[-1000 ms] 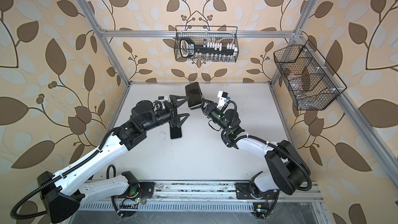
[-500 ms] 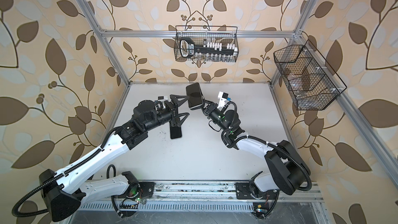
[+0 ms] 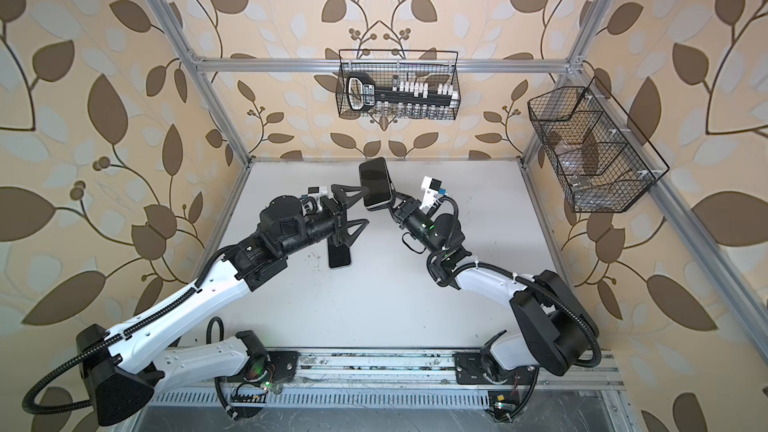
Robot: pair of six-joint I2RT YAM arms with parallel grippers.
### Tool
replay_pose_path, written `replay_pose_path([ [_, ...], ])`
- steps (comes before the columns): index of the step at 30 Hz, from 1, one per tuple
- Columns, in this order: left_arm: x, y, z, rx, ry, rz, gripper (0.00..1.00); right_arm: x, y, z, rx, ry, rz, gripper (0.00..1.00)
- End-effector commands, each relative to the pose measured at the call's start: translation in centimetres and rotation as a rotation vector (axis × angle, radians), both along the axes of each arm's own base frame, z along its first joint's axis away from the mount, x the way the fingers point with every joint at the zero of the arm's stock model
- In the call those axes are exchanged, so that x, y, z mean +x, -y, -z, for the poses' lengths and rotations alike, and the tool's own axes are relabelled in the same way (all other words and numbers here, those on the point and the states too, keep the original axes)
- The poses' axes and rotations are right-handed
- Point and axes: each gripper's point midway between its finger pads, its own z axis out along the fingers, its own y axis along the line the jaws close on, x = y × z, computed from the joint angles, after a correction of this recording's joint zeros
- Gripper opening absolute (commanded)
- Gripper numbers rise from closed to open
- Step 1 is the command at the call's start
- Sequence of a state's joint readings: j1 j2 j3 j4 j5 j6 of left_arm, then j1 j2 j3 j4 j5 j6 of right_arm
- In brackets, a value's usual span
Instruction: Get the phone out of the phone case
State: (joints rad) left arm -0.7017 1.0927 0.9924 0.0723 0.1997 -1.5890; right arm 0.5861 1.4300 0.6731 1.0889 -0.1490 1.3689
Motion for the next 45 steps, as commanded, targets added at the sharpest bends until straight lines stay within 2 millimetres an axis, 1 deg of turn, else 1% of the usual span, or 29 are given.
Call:
replay_pose_path([
  [1,-0.1,0.2,-5.1,-0.089,0.127,0.002,0.99,-0.8,0.3,-2.5,0.093,0.069,-0.007,0.00],
  [5,0.1,0.4,-6.3,-0.084,0.167,0.006,0.99,-0.9,0.3,-2.6,0.102,0.069,-0.010,0.00],
  [8,0.2,0.6,-6.3,-0.078,0.174,0.009,0.99,-1.0,0.3,-2.7,0.103,0.071,-0.010,0.00],
  [15,0.5,1.4,-5.9,-0.085,0.159,0.032,0.99,-1.2,0.1,-2.9,0.114,0.072,-0.016,0.00],
  [22,0.5,1.1,-4.9,-0.070,0.143,0.021,0.99,-1.2,-0.1,-3.1,0.118,0.075,-0.020,0.00],
  [26,0.1,1.3,-5.1,-0.079,0.140,0.041,0.99,-1.1,0.0,-3.1,0.120,0.075,-0.015,0.00],
  [34,-1.0,0.4,-4.7,-0.068,0.132,0.032,0.99,-0.8,0.1,-3.1,0.113,0.074,-0.011,0.00],
  [37,-1.0,0.3,-4.3,-0.057,0.129,0.028,0.99,-0.8,0.1,-3.0,0.117,0.069,-0.011,0.00],
  [45,-0.5,1.7,-2.8,-0.045,0.105,0.058,0.99,-0.8,0.2,-3.4,0.129,0.074,-0.011,0.00],
])
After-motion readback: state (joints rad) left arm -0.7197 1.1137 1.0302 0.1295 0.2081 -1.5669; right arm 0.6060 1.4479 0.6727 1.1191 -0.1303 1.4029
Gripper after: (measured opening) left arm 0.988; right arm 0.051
